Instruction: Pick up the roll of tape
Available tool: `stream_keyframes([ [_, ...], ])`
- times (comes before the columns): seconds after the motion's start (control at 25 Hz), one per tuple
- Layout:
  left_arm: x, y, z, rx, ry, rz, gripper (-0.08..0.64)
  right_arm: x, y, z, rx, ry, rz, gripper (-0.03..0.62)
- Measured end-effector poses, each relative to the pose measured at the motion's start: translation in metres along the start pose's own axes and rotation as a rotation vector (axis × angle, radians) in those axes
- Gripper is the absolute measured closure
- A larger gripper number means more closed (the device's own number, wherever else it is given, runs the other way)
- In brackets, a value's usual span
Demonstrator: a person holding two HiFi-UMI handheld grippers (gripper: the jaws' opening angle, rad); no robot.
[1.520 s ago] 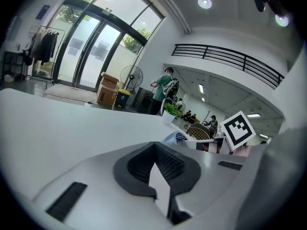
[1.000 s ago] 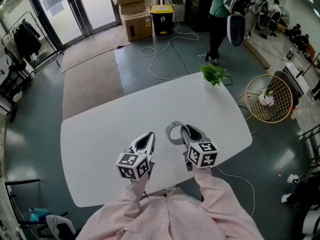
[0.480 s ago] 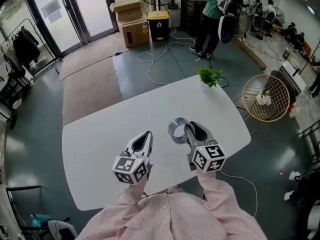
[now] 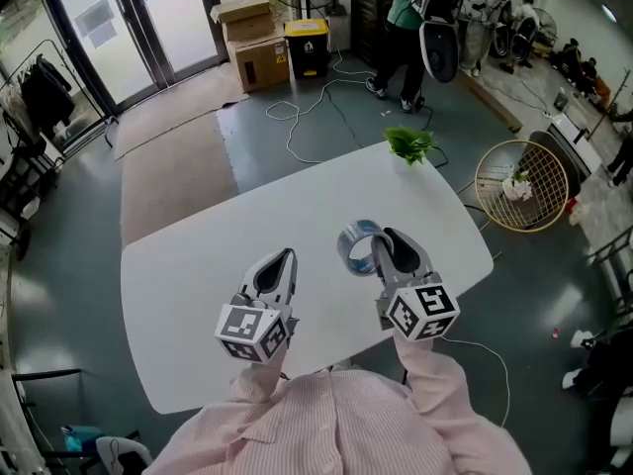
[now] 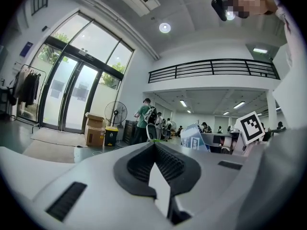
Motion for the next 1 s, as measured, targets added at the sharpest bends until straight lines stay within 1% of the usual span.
stream_keyframes([
  [0.24, -0.0027, -0.0017, 0.0001, 0.013, 0.003, -0.013, 0.560, -0.0030, 0.0002, 0.0035, -0.001, 0.005, 0.002, 0.512],
  [0.52, -0.0036, 0.0006, 0.0001, 0.025, -0.003, -0.014, 0.560, -0.0047, -0.0010, 0.0014, -0.040, 0.002, 0.007, 0.514],
  [1.0, -0.0040, 0.0045, -0.0001, 0.040, -0.014, -0.029, 0.558, -0.0082, 0.0035, -0.0013, -0.048, -0.001, 0.022, 0.514],
])
Point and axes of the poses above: the fingertips, and each gripper's own axes: x forward along the fingers, y to its right, z out of its underside, the point moved 8 cm from there along -x, backward along the fingers, and after that the axes turned 12 degrees about y, right-handed, at the moved point
